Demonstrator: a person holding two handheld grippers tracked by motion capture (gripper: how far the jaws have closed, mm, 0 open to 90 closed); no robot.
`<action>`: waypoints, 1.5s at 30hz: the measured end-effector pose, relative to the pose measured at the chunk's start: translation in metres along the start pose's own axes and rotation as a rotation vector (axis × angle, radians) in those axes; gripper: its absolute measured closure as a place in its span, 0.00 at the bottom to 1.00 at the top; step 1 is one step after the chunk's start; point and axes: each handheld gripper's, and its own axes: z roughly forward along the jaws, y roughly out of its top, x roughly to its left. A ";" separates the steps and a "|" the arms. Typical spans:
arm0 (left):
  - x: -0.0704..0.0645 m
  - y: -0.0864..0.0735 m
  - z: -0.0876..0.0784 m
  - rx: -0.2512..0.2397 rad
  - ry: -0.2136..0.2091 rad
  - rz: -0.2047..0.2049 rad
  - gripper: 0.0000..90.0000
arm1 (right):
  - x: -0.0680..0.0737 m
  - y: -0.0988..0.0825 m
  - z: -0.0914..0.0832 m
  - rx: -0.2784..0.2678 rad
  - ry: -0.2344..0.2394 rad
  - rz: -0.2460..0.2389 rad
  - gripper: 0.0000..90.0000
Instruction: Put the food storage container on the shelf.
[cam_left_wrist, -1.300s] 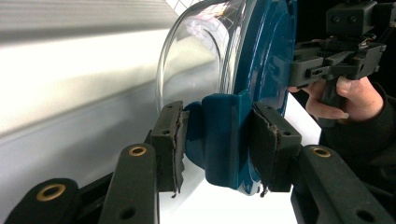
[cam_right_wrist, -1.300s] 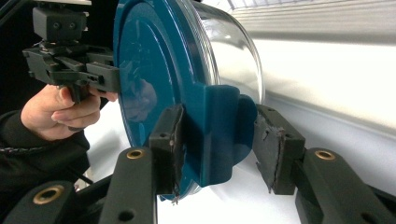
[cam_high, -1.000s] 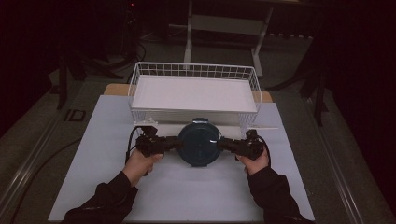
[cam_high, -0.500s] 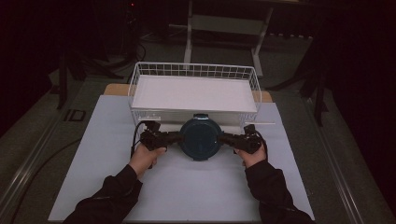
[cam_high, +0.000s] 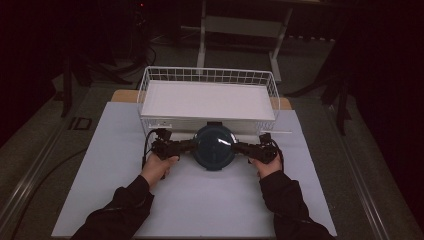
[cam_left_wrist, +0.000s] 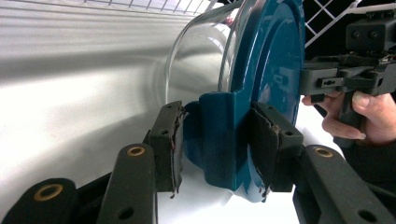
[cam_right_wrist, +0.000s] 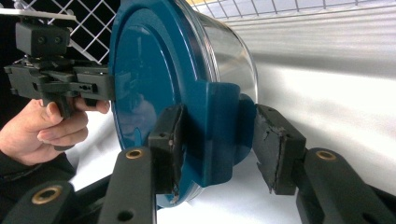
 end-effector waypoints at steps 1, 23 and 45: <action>-0.001 0.000 0.000 -0.001 0.001 0.004 0.62 | -0.001 0.000 0.000 0.002 0.001 0.011 0.61; 0.011 0.006 0.010 -0.100 0.071 0.014 0.50 | 0.001 0.007 0.009 -0.081 -0.130 -0.052 0.53; -0.012 -0.005 -0.010 -0.064 -0.013 0.130 0.00 | 0.030 -0.004 -0.003 -0.111 -0.191 -0.100 0.46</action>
